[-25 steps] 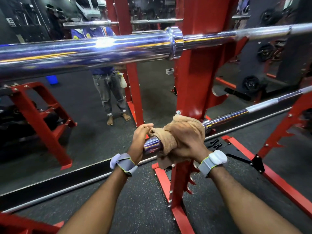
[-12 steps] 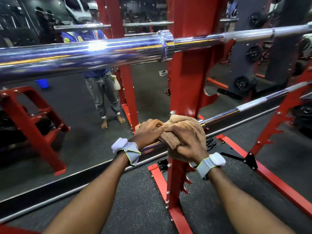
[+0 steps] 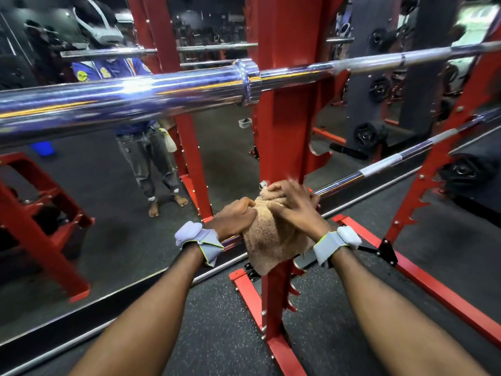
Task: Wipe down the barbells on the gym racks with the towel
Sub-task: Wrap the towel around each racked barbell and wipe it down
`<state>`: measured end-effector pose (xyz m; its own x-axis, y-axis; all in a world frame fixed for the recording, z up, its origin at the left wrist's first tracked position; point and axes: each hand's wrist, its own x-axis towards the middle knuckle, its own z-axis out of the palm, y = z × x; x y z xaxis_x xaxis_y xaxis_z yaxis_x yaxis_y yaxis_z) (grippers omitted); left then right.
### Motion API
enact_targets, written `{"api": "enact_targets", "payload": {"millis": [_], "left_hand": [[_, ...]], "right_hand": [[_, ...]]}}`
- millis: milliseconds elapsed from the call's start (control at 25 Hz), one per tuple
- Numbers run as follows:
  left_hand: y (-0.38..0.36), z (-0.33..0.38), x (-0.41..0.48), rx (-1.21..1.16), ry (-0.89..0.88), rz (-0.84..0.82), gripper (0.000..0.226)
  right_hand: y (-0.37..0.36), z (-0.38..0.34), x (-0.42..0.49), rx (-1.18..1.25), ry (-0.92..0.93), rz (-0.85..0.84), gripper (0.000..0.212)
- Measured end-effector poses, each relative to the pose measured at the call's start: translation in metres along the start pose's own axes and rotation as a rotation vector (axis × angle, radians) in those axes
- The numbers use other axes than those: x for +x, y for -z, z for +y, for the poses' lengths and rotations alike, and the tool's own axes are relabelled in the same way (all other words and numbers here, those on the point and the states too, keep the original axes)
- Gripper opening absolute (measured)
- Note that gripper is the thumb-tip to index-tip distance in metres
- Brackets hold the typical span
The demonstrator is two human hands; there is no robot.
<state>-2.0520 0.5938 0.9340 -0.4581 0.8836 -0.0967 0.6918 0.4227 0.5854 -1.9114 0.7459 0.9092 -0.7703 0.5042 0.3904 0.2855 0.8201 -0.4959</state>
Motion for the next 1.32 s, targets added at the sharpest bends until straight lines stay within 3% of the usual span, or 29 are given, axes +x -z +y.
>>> {"api": "enact_targets", "payload": {"millis": [80, 200, 320, 400, 480, 600, 760, 880, 960, 1000, 1160, 1320], "left_hand": [[-0.004, -0.003, -0.002, 0.055, -0.022, 0.019, 0.054], [-0.009, -0.007, -0.003, 0.152, -0.138, 0.063, 0.058], [-0.009, 0.008, -0.004, 0.223, -0.210, 0.063, 0.059], [-0.010, 0.019, -0.001, 0.249, -0.224, 0.039, 0.054], [-0.010, 0.019, 0.003, 0.188, -0.245, 0.017, 0.052], [-0.004, 0.005, 0.010, -0.038, -0.284, 0.009, 0.068], [-0.003, -0.003, 0.015, -0.476, -0.159, 0.025, 0.030], [-0.010, 0.001, 0.023, -0.573, -0.088, 0.106, 0.018], [-0.010, 0.004, 0.026, -0.624, -0.076, 0.128, 0.016], [-0.010, 0.005, 0.028, -0.667, -0.066, 0.132, 0.017], [-0.009, 0.008, 0.024, -0.784, -0.006, 0.138, 0.021], [-0.004, 0.011, 0.014, -0.755, -0.020, 0.227, 0.022]], "right_hand": [[-0.004, 0.002, -0.010, -0.011, -0.026, 0.049, 0.048], [-0.007, 0.002, -0.026, 0.013, 0.032, 0.296, 0.034], [-0.007, 0.013, -0.030, 0.072, -0.116, 0.427, 0.017], [0.000, 0.012, -0.030, 0.065, -0.249, 0.505, 0.018], [0.000, -0.005, -0.031, -0.024, -0.208, 0.540, 0.024], [-0.026, -0.036, -0.041, -0.056, -0.149, 0.274, 0.035], [-0.043, -0.028, -0.044, -0.046, -0.158, 0.052, 0.048], [-0.030, -0.033, -0.033, 0.055, -0.221, -0.167, 0.048], [-0.026, -0.043, -0.027, 0.092, -0.239, -0.331, 0.061], [-0.027, -0.045, -0.029, 0.063, -0.212, -0.332, 0.069], [-0.036, -0.026, -0.042, -0.011, -0.043, 0.073, 0.065], [-0.030, -0.001, -0.025, -0.087, 0.039, 0.259, 0.056]]}}
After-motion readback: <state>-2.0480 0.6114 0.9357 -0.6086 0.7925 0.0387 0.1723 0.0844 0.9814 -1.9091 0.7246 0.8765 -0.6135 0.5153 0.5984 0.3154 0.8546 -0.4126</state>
